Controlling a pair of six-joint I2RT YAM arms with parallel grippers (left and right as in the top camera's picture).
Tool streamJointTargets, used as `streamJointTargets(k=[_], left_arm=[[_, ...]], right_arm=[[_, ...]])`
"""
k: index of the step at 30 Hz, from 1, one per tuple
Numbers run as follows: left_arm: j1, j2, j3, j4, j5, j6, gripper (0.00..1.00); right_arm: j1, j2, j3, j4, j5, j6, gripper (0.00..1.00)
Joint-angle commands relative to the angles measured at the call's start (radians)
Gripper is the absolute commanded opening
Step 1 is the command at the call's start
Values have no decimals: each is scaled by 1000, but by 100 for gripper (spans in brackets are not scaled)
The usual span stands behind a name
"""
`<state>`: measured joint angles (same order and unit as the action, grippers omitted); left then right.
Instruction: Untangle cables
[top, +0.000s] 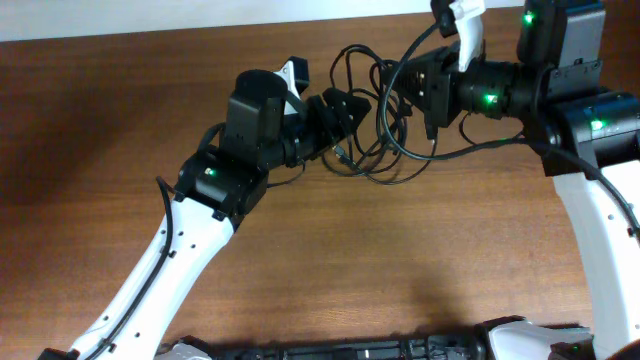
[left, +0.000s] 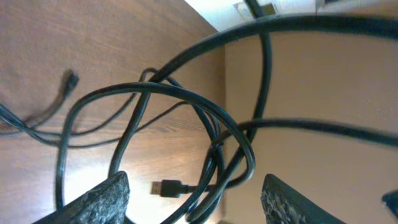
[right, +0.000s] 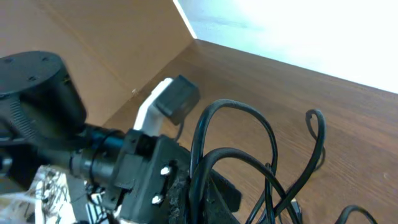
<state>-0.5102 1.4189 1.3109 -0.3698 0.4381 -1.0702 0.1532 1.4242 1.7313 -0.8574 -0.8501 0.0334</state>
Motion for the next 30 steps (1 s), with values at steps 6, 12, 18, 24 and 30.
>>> streamJointTargets(k=[6, 12, 18, 24, 30], left_arm=[[0, -11, 6, 2, -44, -243, 70], [1, -11, 6, 3, -101, -243, 69], [16, -11, 6, 10, -181, -247, 67], [16, -11, 6, 47, -172, -247, 64], [14, -11, 6, 47, -127, -247, 48]], right_arm=[[-3, -10, 8, 9, -145, -90, 4], [-3, -10, 8, 1, -149, -90, 4], [-2, -10, 8, -26, -149, -113, 4], [8, -10, 8, -27, -171, -121, 4], [58, -10, 8, -17, -149, -138, 4]])
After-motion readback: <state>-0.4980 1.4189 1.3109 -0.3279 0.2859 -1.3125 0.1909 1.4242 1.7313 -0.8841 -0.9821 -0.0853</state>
